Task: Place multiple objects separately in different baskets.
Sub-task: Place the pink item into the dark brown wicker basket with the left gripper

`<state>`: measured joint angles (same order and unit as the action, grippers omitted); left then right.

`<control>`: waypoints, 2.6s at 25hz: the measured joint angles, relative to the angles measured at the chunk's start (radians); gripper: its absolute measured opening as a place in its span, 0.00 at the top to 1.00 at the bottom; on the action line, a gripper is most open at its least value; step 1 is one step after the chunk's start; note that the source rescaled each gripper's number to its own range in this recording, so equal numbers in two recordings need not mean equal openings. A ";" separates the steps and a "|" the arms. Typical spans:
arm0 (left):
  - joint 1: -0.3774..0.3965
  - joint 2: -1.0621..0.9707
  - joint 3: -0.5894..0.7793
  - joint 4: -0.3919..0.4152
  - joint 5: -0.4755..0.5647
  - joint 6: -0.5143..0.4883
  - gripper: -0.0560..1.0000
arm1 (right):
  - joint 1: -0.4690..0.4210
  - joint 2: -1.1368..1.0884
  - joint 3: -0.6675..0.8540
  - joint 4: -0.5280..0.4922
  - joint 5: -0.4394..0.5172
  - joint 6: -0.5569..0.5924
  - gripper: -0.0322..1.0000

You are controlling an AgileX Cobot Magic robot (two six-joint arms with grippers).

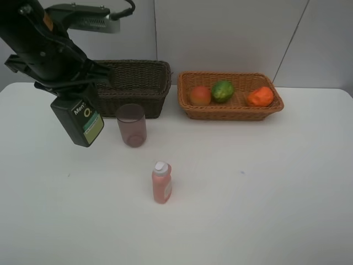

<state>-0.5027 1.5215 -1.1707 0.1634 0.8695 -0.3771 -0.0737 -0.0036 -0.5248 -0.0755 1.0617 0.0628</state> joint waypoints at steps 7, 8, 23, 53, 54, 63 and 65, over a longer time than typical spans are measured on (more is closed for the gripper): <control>0.000 0.000 -0.091 0.080 -0.003 0.000 0.49 | 0.000 0.000 0.000 0.000 0.000 0.000 0.32; 0.000 0.000 -0.093 0.100 -0.014 0.000 0.49 | 0.000 0.000 0.000 0.000 0.000 0.000 0.32; 0.044 0.051 -0.096 0.313 -0.214 -0.140 0.49 | 0.000 0.000 0.000 0.000 0.000 0.000 0.32; 0.361 0.516 -0.096 0.328 -0.919 -0.156 0.49 | 0.000 0.000 0.000 0.000 0.000 0.000 0.32; 0.361 0.519 -0.096 0.328 -0.919 -0.156 0.49 | 0.000 0.000 0.000 0.000 0.000 0.000 0.32; 0.360 0.527 -0.097 0.328 -0.941 -0.155 0.11 | 0.000 0.000 0.000 0.000 0.000 0.000 0.32; 0.359 0.527 -0.097 0.328 -0.941 -0.155 0.03 | 0.000 0.000 0.000 0.000 0.000 0.000 0.32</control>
<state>-0.1433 2.0485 -1.2674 0.4911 -0.0718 -0.5323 -0.0737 -0.0036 -0.5248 -0.0755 1.0617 0.0628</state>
